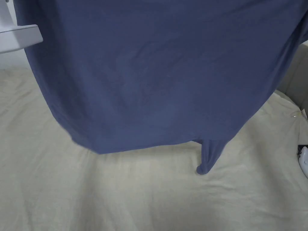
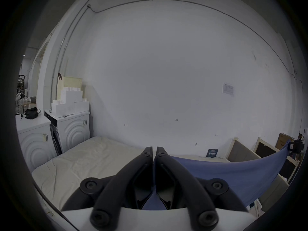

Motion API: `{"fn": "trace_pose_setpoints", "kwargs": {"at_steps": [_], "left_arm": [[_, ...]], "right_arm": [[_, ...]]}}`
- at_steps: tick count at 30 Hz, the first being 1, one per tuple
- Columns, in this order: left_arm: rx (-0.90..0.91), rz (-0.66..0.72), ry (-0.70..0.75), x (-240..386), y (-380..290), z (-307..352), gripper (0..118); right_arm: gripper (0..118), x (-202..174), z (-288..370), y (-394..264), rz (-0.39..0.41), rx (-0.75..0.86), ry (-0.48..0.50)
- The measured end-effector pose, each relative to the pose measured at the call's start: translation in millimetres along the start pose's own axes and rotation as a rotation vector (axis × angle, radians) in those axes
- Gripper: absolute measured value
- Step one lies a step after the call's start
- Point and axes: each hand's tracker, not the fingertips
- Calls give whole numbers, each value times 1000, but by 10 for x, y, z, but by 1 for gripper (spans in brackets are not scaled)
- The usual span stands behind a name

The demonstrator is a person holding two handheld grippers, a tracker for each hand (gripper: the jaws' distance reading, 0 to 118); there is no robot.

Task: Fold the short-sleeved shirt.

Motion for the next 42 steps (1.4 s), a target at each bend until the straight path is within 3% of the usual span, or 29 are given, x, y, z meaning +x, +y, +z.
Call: {"fn": "trace_pose_setpoints", "kwargs": {"at_steps": [8,17,21,22,25,27,29,33,42], "left_arm": [[-2,-36,69,5,273,-348,0],[-39,-107,125,167,328,-1413,0],[-45,-59,142,138,334,-1301,0],[-38,-40,162,584,222,-1854,0],[-27,-29,141,651,199,-1924,0],[-7,-28,127,892,212,-2783,0],[6,-22,142,943,179,-3036,0],[61,-62,133,1101,7,-3373,0],[198,39,193,1114,-385,-3924,0]], "right_arm": [[3,-319,-385,388,42,-15,-82],[3,-433,-1453,719,96,-68,-173],[3,-485,-1979,774,110,-40,-220],[3,-494,-2125,798,120,-43,-237],[3,-505,-2549,866,147,-26,-280],[3,-523,-2783,883,165,-21,-308],[3,-505,-3010,924,166,-20,-307],[3,-543,-3307,935,158,26,-329],[3,-664,-3702,862,141,144,-376]]}}
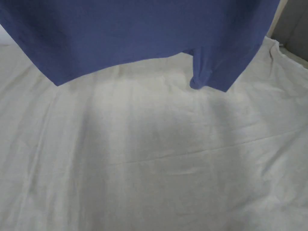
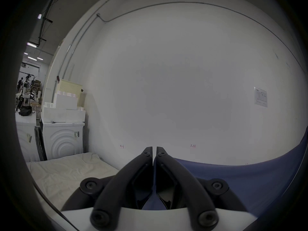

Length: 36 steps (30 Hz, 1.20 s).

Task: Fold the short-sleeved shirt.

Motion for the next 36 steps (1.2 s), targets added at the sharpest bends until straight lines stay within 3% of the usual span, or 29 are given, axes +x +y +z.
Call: {"fn": "trace_pose_setpoints", "kwargs": {"at_steps": [8,11,15,21,28,36], "left_arm": [[-160,-130,-18,-15,-882,-174,0],[-243,-237,-31,-58,-1382,-178,0],[-401,-265,-59,-131,-2101,-51,0],[-589,-342,-75,-329,-3096,299,0],[-804,-393,-63,-698,-3900,953,0],[-857,-363,-102,-1052,-3986,1851,0]], "right_arm": [[3,-151,-335,-961,12,-151,21],[3,-181,-428,-1537,9,-250,25],[3,-190,-520,-2376,-31,-409,33],[3,-213,-448,-3617,-14,-609,46],[3,-136,-32,-4621,65,-790,104],[3,331,805,-4902,31,-849,200]]}}
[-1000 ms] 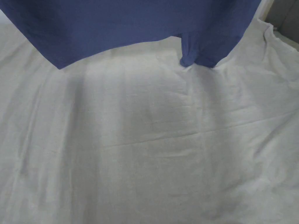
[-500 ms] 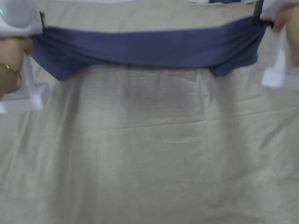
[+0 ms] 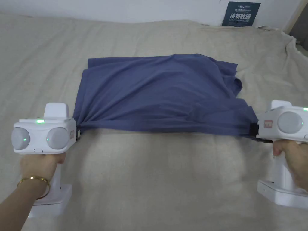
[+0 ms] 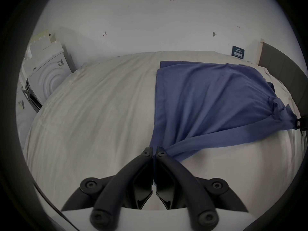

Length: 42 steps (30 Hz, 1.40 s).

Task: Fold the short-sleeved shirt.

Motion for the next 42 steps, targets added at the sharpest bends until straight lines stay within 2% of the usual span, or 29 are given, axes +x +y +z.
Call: {"fn": "trace_pose_setpoints", "kwargs": {"at_steps": [3,7,10,17,23,36,37,38,39,40,41,42], "left_arm": [[5,4,0,-109,-202,300,0],[19,58,-25,-353,-488,712,0],[42,43,-55,-480,-757,1029,0],[65,34,-101,-682,-1394,1607,0],[64,32,-141,-849,-1916,2010,0],[-62,29,-157,-949,-2463,2208,0],[-80,44,-178,-957,-2457,2205,4],[-77,56,-173,-981,-2448,2214,17],[-69,66,-154,-1015,-2434,2242,40],[-61,74,-142,-1041,-2416,2297,64],[-57,88,-134,-1098,-2391,2333,85],[-47,114,-140,-1168,-2351,2381,108]], "right_arm": [[3,117,289,-300,87,6,-10],[3,387,711,-720,117,9,30],[3,533,996,-1019,133,10,65],[3,762,1516,-1726,86,28,106],[3,832,1749,-2172,89,17,112],[3,814,1808,-2664,167,-84,134],[3,820,1801,-2666,152,-99,145],[3,835,1816,-2676,134,-87,157],[7,853,1834,-2686,121,-77,170],[17,875,1852,-2675,123,-84,166],[41,903,1864,-2658,119,-110,164],[82,936,1886,-2651,123,-122,163]]}}
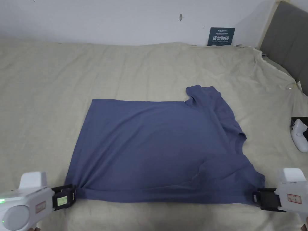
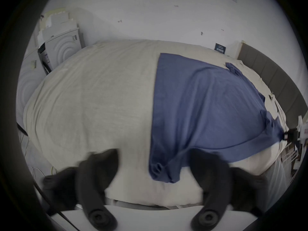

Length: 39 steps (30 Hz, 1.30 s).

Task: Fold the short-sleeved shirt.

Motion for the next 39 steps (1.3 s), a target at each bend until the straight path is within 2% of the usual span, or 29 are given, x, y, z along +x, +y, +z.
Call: {"fn": "trace_pose_setpoints", "kwargs": {"at_steps": [1,2,4,8,11,16,19,21,24,25,26,27,28,29,30,31,32,33,39], "left_arm": [[19,18,-10,-50,49,67,115],[53,40,-28,-83,110,132,118],[106,70,-62,-142,256,276,118],[243,102,-30,-63,582,496,118],[336,22,30,138,743,545,118],[454,-95,44,586,752,562,118],[513,-140,60,766,633,495,115],[554,-139,94,852,558,489,110],[596,-110,75,907,412,491,103],[595,-104,75,913,388,492,90],[597,-95,73,940,356,515,76],[592,-82,63,938,340,517,53],[586,-70,53,932,327,516,38],[583,-68,47,928,316,518,24],[579,-69,39,926,303,506,12],[582,-73,35,927,289,508,6],[583,-81,34,937,277,514,1],[584,-91,36,950,267,519,0],[581,-116,1,1037,256,567,0]], "right_arm": [[104,17,44,-14,7,5,-7],[111,22,105,-15,9,19,-18],[111,22,247,60,22,73,-47],[111,-60,520,250,31,217,-60],[111,-195,712,375,38,345,-60],[112,-436,964,365,-5,605,-73],[111,-589,1008,265,7,684,-38],[111,-675,1021,183,9,731,-38],[110,-754,1005,89,-32,751,-53],[108,-708,969,71,-63,773,-48],[103,-699,969,53,-98,788,-33],[86,-696,972,35,-129,800,-12],[67,-689,969,36,-137,798,6],[48,-679,950,50,-134,794,7],[34,-684,946,52,-125,795,4],[27,-693,946,52,-108,800,3],[18,-709,944,50,-90,804,-7],[2,-770,953,54,-78,805,-17],[0,-797,916,25,-73,789,-6]]}}
